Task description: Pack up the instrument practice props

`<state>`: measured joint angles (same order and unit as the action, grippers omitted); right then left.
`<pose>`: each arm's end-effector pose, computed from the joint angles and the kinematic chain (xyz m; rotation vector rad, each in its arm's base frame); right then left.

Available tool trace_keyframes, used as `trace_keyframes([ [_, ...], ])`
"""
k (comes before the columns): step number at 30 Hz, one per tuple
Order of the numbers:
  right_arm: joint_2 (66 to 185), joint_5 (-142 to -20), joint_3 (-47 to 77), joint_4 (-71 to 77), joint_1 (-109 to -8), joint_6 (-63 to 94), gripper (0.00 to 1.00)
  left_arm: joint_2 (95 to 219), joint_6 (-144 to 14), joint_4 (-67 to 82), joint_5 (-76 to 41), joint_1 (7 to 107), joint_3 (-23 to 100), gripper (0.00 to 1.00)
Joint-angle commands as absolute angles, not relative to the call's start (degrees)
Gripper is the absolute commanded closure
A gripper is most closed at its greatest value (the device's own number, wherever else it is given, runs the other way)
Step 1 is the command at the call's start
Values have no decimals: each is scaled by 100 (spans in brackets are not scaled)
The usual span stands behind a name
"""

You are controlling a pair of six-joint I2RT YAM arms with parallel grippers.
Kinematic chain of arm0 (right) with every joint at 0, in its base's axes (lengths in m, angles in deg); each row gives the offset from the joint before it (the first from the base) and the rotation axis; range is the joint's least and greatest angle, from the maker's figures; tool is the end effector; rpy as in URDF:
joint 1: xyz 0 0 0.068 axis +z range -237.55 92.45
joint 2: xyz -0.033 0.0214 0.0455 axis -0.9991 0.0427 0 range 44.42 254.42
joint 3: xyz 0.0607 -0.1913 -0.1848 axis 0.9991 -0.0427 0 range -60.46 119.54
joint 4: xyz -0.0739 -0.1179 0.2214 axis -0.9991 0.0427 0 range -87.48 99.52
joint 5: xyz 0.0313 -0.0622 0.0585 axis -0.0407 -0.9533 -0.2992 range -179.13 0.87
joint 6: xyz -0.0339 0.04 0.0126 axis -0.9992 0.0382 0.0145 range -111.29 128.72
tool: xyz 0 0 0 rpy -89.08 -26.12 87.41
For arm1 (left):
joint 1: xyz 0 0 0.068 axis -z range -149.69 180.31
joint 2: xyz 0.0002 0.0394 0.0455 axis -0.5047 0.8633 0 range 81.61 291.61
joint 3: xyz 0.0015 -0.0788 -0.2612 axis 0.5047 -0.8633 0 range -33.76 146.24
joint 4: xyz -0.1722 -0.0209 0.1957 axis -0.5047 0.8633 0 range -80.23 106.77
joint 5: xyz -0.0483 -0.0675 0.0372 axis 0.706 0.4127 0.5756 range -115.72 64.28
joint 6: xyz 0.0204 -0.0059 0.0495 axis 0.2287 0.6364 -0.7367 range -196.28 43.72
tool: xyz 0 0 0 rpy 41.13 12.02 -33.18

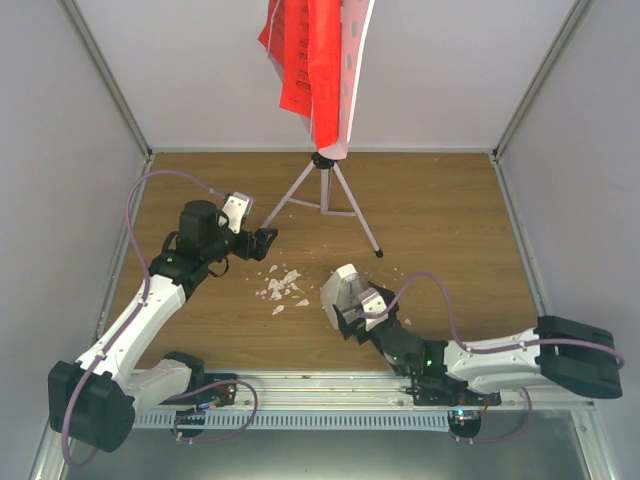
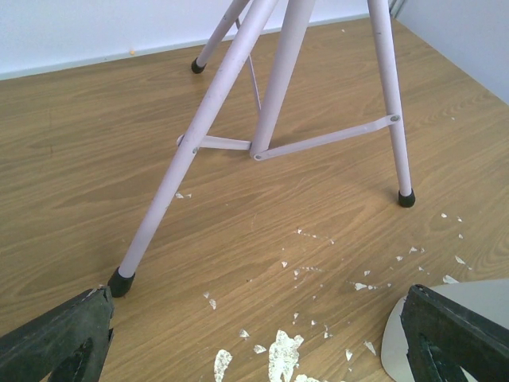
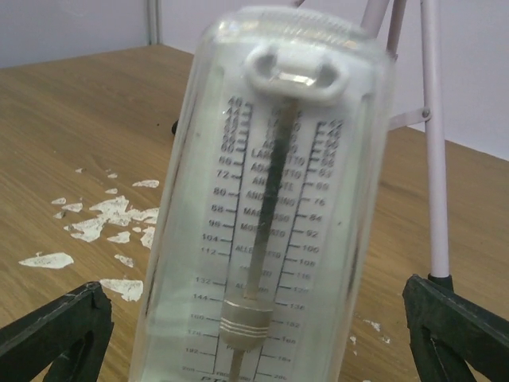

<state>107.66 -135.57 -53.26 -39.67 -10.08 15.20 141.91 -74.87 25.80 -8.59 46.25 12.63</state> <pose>0.0650 0.1735 0.1559 -0.5086 1.6729 0.3401 0.2233 -0.0745 0.2883 0.4464 2.0582 -0.4953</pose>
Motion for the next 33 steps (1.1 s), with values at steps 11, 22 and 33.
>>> trace_keyframes([
  [11, 8035, -13197, -4650, -1247, -986, 2016, 0, 13991, -7577, 2285, -889, 4580, 1211, 1],
  [22, 7743, -12848, -2233, 1733, -1972, 2449, 0, 13340, -7593, 1866, -628, 4961, 927, 1],
  [33, 9209, -8747, -1551, 2359, -6487, 2621, 0, 13915, -7338, 1803, -304, 6878, 1387, 1],
])
